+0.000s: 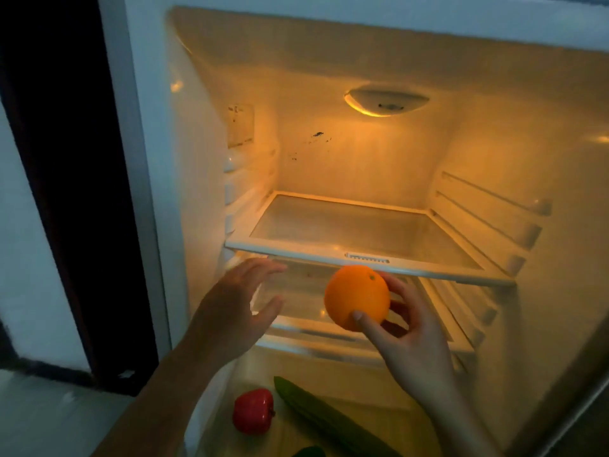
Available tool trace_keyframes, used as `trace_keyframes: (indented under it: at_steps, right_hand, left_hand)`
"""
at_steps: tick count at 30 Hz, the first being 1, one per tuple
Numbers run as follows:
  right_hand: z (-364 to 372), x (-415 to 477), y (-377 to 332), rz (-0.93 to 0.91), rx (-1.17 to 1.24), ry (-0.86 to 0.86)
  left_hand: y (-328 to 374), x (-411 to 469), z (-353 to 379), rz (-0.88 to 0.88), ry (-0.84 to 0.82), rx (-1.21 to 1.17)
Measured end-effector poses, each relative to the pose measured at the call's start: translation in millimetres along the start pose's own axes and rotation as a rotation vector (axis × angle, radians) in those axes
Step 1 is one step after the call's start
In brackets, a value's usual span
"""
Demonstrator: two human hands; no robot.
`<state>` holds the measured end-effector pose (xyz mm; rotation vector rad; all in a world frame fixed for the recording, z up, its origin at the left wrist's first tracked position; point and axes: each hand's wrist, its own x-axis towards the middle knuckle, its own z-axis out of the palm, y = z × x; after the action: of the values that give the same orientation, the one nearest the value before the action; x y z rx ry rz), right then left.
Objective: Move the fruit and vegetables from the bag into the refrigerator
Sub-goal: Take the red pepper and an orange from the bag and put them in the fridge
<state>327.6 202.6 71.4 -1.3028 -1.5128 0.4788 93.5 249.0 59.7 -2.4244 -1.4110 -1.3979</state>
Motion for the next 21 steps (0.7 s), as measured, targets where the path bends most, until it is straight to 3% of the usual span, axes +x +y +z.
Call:
trace_keyframes:
  at_steps: [4,9,12,21]
  right_hand:
    - [1,21,-21,-0.049,0.017,0.021]
    - [13,65,-37,-0.121,0.012,0.073]
    - [19,98,-41,-0.117,-0.024,0.106]
    - [46,173,-40,-0.062,-0.183,-0.099]
  left_hand:
    - [3,27,-7,-0.005,0.096,-0.056]
    - [-6,60,12,-0.091,0.036,0.077]
    - [-14,59,24,0.024,0.067,0.225]
    - [-32,54,49,0.113,0.288,0.271]
